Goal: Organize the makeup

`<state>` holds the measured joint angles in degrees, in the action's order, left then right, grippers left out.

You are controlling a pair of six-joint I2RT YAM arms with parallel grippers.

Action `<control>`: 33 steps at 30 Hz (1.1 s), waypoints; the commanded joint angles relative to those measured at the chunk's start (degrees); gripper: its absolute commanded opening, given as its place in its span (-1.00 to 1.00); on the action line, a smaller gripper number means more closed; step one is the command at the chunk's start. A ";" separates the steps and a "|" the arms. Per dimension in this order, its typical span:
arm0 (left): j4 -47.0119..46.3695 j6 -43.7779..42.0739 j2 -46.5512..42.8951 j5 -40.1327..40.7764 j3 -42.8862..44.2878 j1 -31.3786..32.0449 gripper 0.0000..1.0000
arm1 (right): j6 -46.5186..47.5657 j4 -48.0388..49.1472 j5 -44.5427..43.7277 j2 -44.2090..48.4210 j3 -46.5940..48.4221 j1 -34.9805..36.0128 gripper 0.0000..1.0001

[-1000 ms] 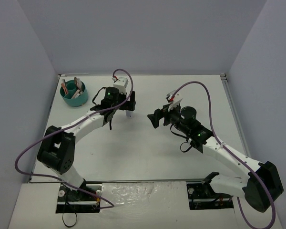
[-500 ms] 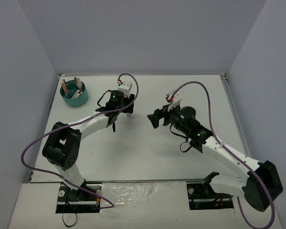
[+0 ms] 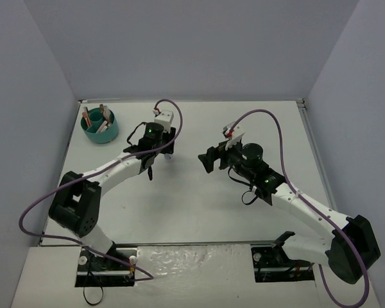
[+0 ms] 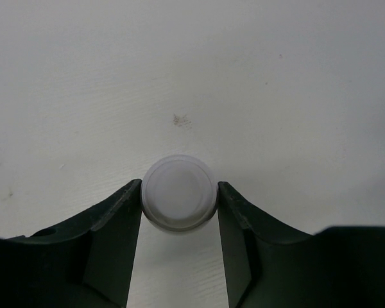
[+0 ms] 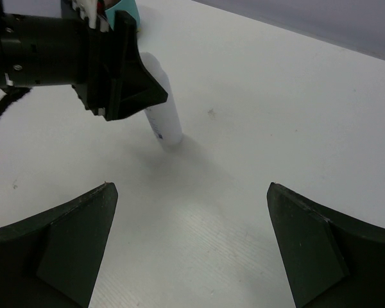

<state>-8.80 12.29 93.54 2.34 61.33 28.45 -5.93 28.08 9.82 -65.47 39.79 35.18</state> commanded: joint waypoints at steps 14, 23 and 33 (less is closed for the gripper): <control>17.94 -1.42 -17.94 10.62 21.37 -26.39 -1.00 | -1.29 4.55 -1.21 0.55 0.82 -0.73 1.00; 14.60 0.30 -6.59 5.94 32.29 -37.76 -1.00 | -1.72 4.98 -0.18 -0.98 1.02 -0.70 1.00; 11.32 -1.19 4.51 2.64 39.56 -38.73 -1.00 | -1.57 4.94 -0.18 -1.99 1.19 -0.70 1.00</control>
<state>9.23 11.91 97.72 7.19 94.26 -9.87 -7.46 28.08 9.37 -67.16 39.79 34.81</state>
